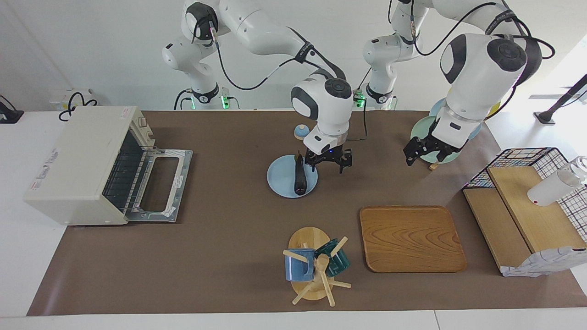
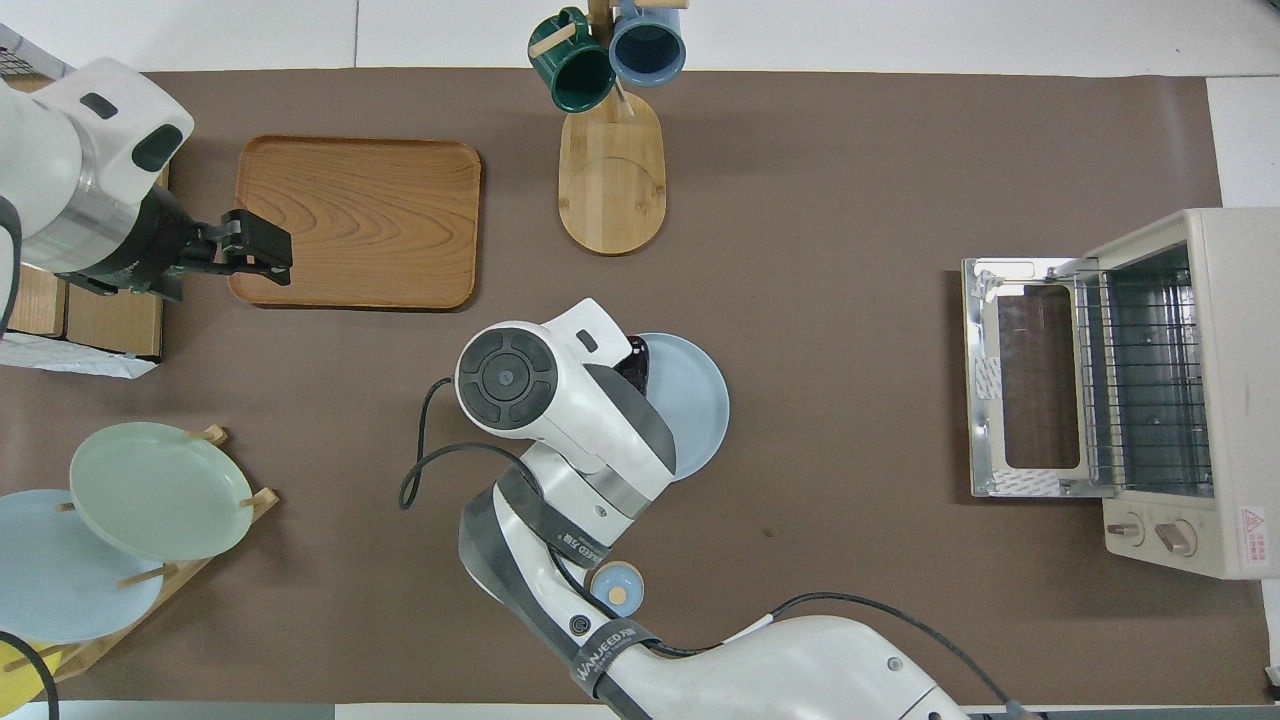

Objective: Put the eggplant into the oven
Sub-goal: 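Carry the eggplant toward the oven while the left gripper draws back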

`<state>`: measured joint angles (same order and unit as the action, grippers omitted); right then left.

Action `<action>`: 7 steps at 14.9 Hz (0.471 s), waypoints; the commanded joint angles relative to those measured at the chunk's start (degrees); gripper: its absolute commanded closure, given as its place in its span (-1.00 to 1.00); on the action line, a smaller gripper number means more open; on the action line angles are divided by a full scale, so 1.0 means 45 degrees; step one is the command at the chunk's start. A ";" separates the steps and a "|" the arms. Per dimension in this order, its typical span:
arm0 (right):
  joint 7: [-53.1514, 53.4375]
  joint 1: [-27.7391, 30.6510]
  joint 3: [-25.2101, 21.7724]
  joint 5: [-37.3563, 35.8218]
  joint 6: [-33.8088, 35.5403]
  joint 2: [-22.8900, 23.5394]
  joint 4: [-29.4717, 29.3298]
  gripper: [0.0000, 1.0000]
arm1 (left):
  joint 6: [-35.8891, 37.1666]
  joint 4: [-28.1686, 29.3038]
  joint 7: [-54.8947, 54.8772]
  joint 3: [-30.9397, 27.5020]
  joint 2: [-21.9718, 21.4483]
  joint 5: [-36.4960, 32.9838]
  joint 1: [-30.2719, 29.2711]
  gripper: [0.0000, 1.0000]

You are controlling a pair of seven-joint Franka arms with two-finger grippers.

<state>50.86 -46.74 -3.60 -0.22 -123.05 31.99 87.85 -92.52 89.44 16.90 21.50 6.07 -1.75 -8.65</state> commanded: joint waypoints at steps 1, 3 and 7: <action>-0.0423 -0.0062 -0.0021 -0.0224 -0.0757 -0.0879 0.1608 -0.25 | 0.0130 0.1272 -0.0084 0.0028 -0.0819 -0.0296 -0.0052 -1.00; -0.0443 -0.0082 -0.0021 -0.0224 -0.1518 -0.1074 0.2370 -0.07 | -0.0084 0.2034 -0.0006 -0.0923 -0.1327 -0.0257 0.1034 -1.00; -0.0502 -0.0102 -0.0021 -0.0224 -0.2536 -0.1367 0.3446 0.12 | -0.0708 0.2564 -0.0995 -0.2784 -0.1563 -0.0120 0.2586 -1.00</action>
<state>49.61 -46.94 -3.59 -0.35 -131.99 28.66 98.88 -92.97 97.49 16.17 11.94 1.61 -1.77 1.05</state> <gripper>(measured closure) 0.489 0.000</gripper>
